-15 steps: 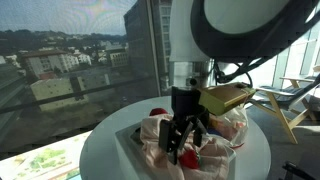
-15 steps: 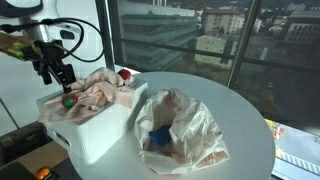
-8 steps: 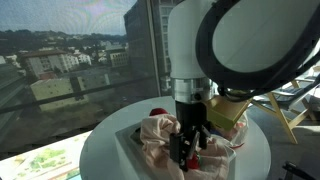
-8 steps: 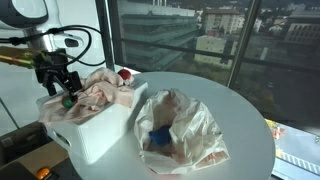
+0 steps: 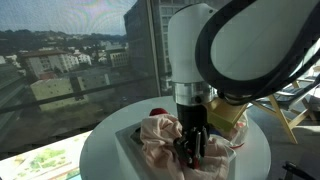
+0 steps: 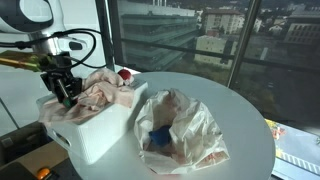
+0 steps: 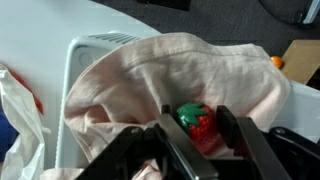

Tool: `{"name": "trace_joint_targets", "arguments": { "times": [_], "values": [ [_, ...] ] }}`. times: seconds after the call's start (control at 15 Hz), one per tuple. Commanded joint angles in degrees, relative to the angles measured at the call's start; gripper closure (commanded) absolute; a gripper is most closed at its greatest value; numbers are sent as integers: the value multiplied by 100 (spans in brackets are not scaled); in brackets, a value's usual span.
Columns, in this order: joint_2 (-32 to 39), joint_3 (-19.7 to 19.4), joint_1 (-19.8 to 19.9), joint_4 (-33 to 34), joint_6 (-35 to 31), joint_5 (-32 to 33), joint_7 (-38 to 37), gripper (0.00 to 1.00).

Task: Put the items on the container in the plastic except the radish.

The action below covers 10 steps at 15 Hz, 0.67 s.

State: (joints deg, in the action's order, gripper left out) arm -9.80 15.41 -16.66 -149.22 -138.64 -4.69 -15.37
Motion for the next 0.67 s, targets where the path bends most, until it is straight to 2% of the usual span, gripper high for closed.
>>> {"name": "trace_joint_targets", "arguments": {
  "times": [0.0, 0.33, 0.47, 0.6],
  "values": [
    [-456, -39, 132, 82, 359, -7, -5, 74],
    [-1365, -360, 680, -14, 1060, 37, -505, 74],
    [-1451, -536, 984, -37, 1358, 28, -676, 74],
    [-1283, -652, 1283, -91, 1303, 39, -867, 76]
  ]
}}
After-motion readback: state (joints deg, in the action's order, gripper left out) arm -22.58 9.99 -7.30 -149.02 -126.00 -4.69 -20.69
